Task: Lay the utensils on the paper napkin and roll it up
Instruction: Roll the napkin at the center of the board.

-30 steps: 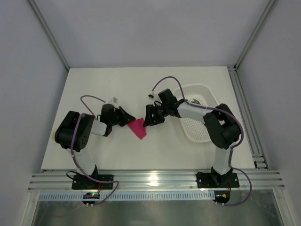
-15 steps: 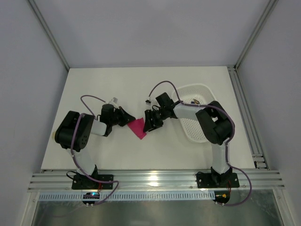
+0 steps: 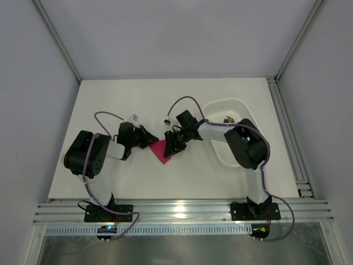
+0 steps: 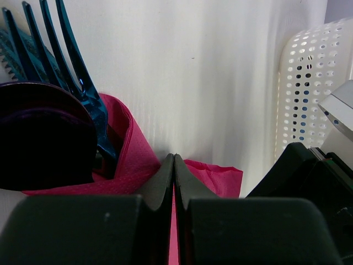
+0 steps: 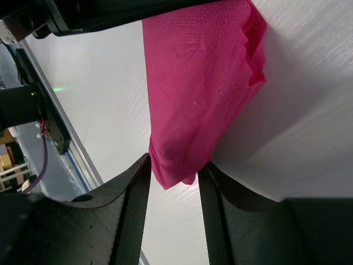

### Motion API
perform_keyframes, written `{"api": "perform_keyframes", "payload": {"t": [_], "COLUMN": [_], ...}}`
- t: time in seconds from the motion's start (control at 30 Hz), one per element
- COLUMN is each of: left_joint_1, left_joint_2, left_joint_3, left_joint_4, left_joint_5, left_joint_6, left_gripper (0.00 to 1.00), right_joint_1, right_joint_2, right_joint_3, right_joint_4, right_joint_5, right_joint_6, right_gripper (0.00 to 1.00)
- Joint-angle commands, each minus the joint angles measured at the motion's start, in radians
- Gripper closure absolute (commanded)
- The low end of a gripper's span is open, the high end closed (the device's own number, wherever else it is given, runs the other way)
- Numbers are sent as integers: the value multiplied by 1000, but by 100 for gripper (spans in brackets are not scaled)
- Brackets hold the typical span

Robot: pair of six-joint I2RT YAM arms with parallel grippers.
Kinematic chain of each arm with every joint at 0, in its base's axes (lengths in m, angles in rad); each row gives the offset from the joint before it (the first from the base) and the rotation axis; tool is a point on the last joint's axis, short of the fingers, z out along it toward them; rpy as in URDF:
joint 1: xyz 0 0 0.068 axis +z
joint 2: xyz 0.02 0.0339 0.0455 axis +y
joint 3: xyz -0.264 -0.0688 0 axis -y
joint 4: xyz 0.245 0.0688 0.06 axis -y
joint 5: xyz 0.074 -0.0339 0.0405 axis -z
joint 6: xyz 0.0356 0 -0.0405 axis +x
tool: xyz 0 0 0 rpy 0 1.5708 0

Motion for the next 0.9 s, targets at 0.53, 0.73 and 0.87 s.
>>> {"api": "perform_keyframes", "payload": {"t": [0.53,0.73,0.87], "left_joint_1": [4,4,4], "left_joint_2": [-11,-48,-88], "left_joint_3": [-29,-26,-12], "left_joint_4": [-95,-108,-124], "left_joint_5": [-6,2,14], "left_joint_6": [43,49,48], "left_gripper": [100,100,93], "right_joint_1": [10,11,11], "right_joint_2": [52,35,21], "right_joint_3": [-16,-52,-77], "right_joint_4": [20,106,158], "right_joint_5": [76,-10,-49], "right_joint_6": [20,90,156], "right_gripper": [90,96,96]}}
